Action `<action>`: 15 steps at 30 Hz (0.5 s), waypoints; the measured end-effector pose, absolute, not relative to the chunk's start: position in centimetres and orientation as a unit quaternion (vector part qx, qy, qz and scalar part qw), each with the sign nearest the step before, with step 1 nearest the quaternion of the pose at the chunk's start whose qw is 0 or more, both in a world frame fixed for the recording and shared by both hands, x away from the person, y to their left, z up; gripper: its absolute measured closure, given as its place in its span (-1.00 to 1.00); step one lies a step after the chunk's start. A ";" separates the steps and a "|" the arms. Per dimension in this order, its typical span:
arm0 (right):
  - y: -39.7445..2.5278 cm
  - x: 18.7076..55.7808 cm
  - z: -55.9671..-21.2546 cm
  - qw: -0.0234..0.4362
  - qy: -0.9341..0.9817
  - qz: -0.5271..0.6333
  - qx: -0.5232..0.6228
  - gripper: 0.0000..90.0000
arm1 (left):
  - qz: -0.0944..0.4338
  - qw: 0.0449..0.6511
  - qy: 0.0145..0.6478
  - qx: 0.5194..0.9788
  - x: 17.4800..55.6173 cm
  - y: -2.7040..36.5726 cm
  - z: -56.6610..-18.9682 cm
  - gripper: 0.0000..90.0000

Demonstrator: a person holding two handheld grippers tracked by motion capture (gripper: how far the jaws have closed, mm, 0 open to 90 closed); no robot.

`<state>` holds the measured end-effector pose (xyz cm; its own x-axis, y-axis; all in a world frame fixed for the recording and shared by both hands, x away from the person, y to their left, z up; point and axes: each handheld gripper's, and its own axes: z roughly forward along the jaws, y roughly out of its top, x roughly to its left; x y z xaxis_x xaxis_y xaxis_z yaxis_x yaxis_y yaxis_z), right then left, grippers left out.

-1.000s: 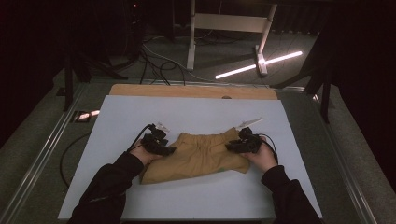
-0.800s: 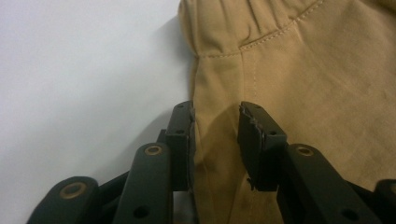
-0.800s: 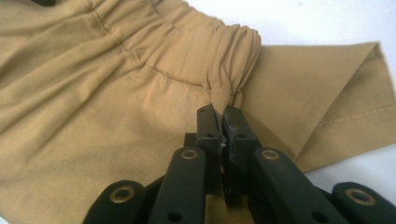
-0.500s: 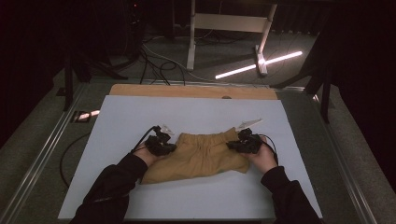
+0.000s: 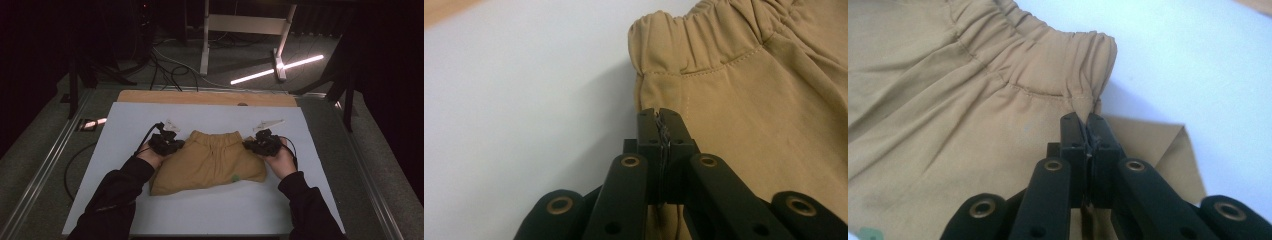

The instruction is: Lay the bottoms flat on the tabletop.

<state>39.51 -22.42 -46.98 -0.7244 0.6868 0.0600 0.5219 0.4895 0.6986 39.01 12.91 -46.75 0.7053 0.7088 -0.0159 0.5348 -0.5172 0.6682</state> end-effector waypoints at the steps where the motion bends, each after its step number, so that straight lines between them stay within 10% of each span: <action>1: -22.3 39.8 -46.9 0.117 0.854 0.362 0.355 0.97 | 0.131 0.335 0.364 0.859 39.3 13.0 -46.6 0.99; 15: -19.5 45.7 -45.2 0.191 0.823 0.359 0.397 0.97 | 0.190 0.337 0.405 0.829 44.5 13.7 -44.2 0.99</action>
<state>45.67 -19.48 -45.16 -0.6112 0.7909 -0.0299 0.5166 0.4273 0.7420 44.47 13.71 -44.18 0.6002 0.7987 0.0418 0.5429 -0.4453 0.7121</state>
